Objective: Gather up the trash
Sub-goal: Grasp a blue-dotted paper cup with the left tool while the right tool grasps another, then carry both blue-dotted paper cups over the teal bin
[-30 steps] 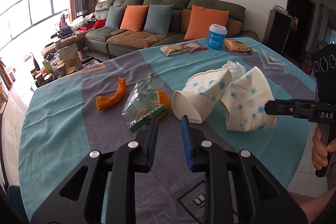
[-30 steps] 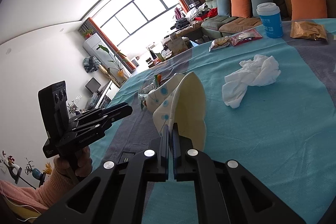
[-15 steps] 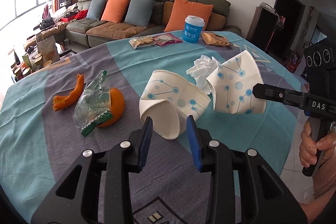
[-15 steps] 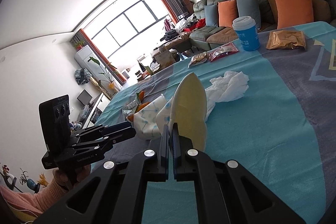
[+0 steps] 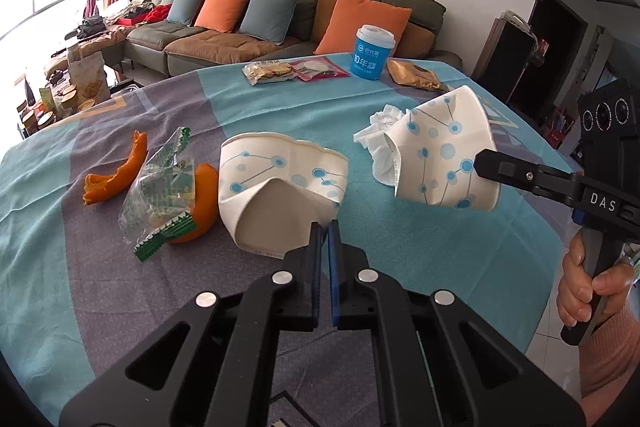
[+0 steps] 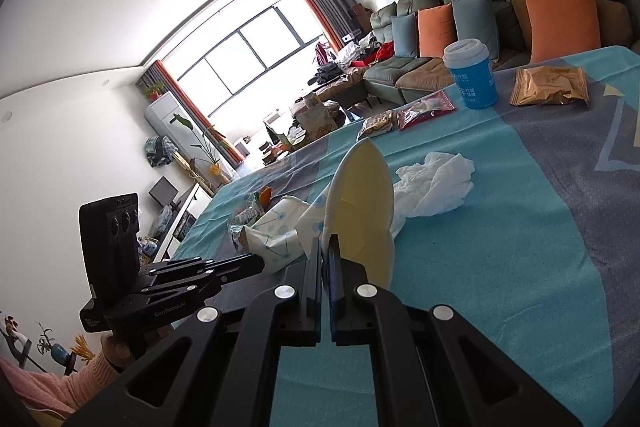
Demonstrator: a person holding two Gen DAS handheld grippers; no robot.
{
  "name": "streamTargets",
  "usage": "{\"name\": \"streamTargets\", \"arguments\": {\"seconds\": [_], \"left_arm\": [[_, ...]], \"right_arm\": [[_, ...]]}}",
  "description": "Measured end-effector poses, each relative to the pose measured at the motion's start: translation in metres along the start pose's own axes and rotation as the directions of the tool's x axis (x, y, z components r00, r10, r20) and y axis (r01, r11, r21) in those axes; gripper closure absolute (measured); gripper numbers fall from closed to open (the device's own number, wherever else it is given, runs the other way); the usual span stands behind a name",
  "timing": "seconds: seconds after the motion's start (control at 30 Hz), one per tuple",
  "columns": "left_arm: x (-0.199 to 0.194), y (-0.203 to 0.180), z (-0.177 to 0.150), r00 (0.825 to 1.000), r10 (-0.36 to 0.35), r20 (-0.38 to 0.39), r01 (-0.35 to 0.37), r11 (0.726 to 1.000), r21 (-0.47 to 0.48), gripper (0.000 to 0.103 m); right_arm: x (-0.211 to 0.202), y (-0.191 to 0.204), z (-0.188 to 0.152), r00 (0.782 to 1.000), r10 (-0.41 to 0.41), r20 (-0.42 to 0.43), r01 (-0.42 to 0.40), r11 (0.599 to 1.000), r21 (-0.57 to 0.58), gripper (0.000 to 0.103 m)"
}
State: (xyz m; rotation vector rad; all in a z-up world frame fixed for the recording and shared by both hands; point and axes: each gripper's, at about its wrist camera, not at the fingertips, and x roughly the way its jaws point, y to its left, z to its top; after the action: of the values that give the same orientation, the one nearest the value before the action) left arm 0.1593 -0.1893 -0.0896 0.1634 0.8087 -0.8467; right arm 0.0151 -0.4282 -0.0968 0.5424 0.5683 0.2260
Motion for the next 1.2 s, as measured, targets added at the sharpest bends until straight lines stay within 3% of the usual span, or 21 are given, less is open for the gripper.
{"name": "streamTargets", "arguments": {"seconds": [0.2, 0.4, 0.77, 1.2], "left_arm": [[-0.020, -0.003, -0.003, 0.999, -0.011, 0.042, 0.011, 1.000, 0.009, 0.099], [-0.055, 0.003, -0.019, 0.997, 0.024, 0.071, -0.024, 1.000, 0.000, 0.099], [-0.124, 0.026, -0.060, 0.980, 0.159, 0.117, -0.150, 0.985, -0.085, 0.099], [-0.194, 0.068, -0.108, 0.944, 0.309, 0.116, -0.279, 0.935, -0.219, 0.099]], "right_arm": [[0.000, 0.006, 0.003, 1.000, 0.019, 0.007, -0.019, 1.000, -0.008, 0.101], [0.004, 0.022, 0.007, 0.999, 0.051, 0.000, -0.051, 0.998, -0.033, 0.101], [0.033, 0.073, 0.003, 0.983, 0.168, -0.067, -0.174, 0.980, -0.099, 0.101], [0.081, 0.126, -0.015, 0.943, 0.277, -0.183, -0.303, 0.944, -0.133, 0.101]]}}
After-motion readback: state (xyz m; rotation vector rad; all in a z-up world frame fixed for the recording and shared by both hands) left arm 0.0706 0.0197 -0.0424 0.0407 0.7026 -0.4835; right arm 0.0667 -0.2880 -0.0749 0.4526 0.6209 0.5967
